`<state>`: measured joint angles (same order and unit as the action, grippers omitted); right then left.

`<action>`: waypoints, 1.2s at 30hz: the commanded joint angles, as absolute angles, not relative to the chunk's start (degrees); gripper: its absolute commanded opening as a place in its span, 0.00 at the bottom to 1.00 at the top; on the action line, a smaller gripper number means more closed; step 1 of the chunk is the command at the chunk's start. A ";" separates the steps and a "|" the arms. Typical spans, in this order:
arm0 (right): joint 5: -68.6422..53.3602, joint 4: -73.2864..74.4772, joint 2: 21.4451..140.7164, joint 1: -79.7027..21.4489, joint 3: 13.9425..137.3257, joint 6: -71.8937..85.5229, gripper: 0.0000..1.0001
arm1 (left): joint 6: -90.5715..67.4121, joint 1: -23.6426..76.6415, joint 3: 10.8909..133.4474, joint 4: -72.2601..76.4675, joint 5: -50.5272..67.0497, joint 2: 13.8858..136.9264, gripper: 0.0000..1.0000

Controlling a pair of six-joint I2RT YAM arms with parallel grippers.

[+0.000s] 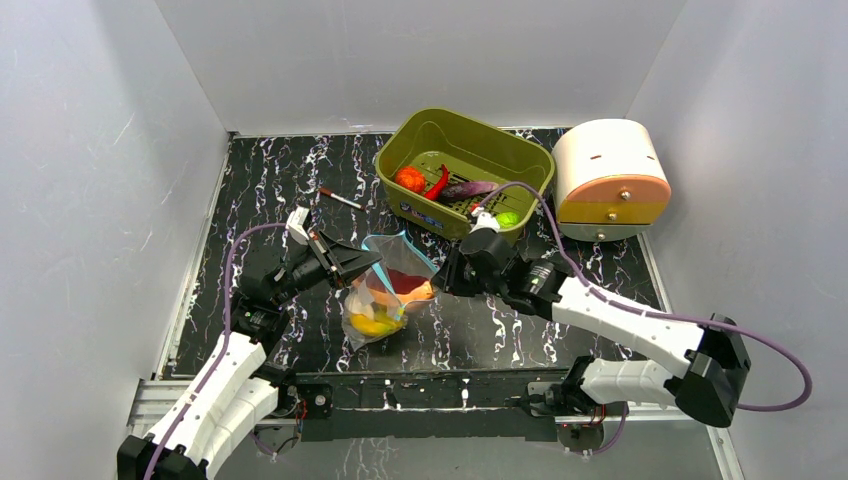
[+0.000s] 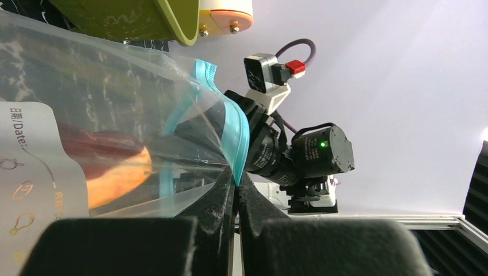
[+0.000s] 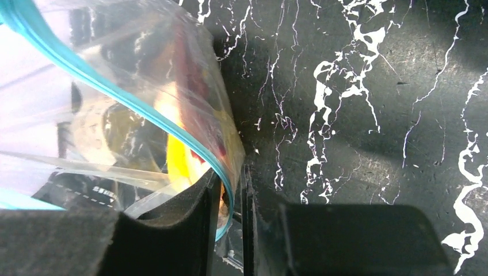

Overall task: Place the food in the zip-top bag and seal the zipper
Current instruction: Adjust the zipper food storage bag at the center of the board, then pick up the fake vegetable from the bin.

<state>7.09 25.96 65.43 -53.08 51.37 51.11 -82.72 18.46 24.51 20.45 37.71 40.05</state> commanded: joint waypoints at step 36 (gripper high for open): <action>17.78 32.65 79.44 -42.82 89.62 10.74 0.59 | -46.49 18.28 40.24 -11.37 42.07 43.67 0.00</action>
